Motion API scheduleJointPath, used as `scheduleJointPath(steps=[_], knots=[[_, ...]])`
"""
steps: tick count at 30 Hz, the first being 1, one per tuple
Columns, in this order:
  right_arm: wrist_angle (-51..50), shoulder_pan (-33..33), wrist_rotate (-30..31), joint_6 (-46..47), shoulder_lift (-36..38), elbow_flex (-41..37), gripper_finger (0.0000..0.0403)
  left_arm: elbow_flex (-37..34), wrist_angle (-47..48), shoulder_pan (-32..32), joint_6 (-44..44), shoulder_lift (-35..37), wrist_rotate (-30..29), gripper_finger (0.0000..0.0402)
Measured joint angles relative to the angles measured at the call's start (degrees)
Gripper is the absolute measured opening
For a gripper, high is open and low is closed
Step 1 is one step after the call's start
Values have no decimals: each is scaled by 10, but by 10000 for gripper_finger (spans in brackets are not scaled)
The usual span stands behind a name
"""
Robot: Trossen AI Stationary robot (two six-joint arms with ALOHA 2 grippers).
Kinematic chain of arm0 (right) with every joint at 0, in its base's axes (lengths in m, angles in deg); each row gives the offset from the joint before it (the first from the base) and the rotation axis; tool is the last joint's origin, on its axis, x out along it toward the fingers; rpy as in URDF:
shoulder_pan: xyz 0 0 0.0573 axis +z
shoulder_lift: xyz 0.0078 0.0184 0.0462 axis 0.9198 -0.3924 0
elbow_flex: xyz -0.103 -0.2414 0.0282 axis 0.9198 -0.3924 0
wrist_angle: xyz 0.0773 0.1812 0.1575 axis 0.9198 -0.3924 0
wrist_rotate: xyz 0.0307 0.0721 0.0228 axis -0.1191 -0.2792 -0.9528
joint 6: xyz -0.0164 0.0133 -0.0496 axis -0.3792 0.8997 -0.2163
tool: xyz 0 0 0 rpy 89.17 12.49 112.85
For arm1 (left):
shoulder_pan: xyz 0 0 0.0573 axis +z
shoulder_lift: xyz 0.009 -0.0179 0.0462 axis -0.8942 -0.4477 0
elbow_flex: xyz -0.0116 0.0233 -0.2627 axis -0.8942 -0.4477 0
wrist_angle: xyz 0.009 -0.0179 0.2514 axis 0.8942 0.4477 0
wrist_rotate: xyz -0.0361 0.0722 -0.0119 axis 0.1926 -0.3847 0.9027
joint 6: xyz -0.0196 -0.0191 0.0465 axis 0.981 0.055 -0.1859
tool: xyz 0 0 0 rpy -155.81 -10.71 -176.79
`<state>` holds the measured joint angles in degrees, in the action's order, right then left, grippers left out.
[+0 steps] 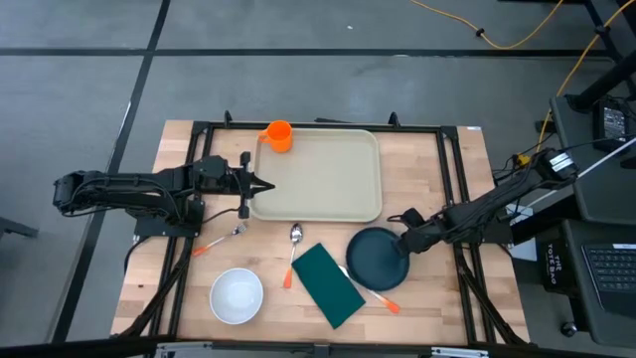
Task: Set up tray
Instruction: Put the green plate on the brown serving tray below the orange mug
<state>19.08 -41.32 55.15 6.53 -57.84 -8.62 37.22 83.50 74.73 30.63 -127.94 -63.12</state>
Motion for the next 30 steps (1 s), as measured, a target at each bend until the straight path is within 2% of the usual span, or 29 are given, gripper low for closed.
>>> scheduleJointPath(steps=[8,12,16,21,25,30], knots=[[-12,0,37,-28,55,-1,10,0,-1,0,0,0,0,3],[-54,0,51,-28,87,13,10,0,0,0,1,0,0,3],[-132,0,75,-39,105,56,10,0,0,0,1,0,0,3],[-235,0,146,-50,105,132,10,0,-12,0,-12,0,-2,4],[-260,-8,183,-64,100,176,10,0,-39,0,-40,-1,0,14],[-260,-34,179,-90,93,197,10,0,-78,-2,-43,-11,31,52]])
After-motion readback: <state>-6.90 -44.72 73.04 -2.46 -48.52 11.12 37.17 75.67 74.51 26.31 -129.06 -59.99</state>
